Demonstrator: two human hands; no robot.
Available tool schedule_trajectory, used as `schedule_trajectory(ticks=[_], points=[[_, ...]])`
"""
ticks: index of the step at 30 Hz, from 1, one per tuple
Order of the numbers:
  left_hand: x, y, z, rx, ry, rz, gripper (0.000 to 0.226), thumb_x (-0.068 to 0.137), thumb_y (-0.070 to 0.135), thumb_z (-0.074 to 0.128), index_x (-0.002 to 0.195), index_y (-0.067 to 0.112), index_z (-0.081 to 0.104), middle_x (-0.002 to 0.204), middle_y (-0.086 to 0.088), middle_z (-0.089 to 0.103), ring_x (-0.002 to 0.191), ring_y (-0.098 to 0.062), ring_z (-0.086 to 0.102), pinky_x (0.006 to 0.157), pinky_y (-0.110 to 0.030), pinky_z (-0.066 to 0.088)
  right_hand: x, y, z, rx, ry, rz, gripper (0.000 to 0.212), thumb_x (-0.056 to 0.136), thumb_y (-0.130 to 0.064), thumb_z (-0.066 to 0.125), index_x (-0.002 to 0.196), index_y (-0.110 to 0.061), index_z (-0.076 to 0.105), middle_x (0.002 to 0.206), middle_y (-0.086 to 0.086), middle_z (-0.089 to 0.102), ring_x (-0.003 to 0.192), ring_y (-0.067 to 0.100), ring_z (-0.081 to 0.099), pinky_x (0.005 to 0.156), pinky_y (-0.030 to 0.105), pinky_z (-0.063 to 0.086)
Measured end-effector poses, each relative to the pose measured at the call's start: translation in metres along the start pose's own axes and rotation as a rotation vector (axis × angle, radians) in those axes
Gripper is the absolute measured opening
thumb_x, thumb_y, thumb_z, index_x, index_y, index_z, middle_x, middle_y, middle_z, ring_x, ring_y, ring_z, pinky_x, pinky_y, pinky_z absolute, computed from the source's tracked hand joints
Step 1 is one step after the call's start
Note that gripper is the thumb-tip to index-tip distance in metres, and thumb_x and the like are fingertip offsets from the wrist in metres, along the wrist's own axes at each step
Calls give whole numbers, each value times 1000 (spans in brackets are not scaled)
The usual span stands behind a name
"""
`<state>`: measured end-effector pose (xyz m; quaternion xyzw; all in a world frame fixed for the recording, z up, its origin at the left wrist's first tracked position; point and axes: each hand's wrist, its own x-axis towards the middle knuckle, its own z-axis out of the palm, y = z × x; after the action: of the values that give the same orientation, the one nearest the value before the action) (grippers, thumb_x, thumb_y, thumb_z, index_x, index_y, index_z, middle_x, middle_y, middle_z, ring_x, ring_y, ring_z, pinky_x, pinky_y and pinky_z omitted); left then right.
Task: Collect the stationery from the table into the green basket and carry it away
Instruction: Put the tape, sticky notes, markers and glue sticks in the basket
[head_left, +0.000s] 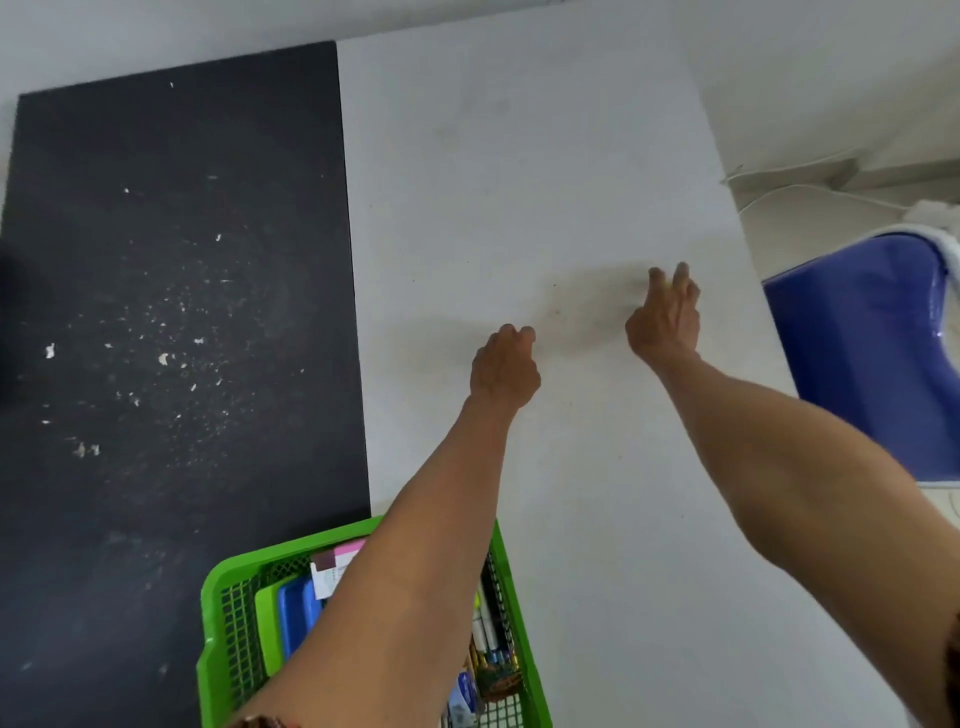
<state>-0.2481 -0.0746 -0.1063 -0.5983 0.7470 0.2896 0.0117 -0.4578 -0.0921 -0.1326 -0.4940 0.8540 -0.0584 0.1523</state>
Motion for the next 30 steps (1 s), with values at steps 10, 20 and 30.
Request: schedule_trajectory(ticks=[10, 20, 30], points=[[-6, 3, -9, 16, 27, 3, 33, 88, 4, 47, 120, 6, 56, 119, -12, 52, 109, -31, 53, 87, -42, 48, -28, -1, 5, -48, 46, -33, 39, 84, 13, 44, 116, -5, 57, 113, 16, 53, 109, 32, 46, 70, 37, 42], [-84, -21, -70, 11, 117, -49, 34, 93, 7, 45, 126, 8, 53, 126, -11, 49, 113, -28, 52, 91, -37, 46, -148, -48, -20, 177, -24, -38, 31, 91, -14, 51, 121, -10, 59, 113, 15, 62, 105, 33, 58, 82, 34, 46], [-197, -94, -100, -24, 261, -163, 33, 94, 10, 50, 127, 10, 57, 128, -12, 51, 112, -32, 55, 92, -40, 49, -307, -114, -11, 289, 15, -429, 30, 92, -22, 53, 118, -11, 61, 107, 11, 66, 93, 32, 63, 74, 38, 52]])
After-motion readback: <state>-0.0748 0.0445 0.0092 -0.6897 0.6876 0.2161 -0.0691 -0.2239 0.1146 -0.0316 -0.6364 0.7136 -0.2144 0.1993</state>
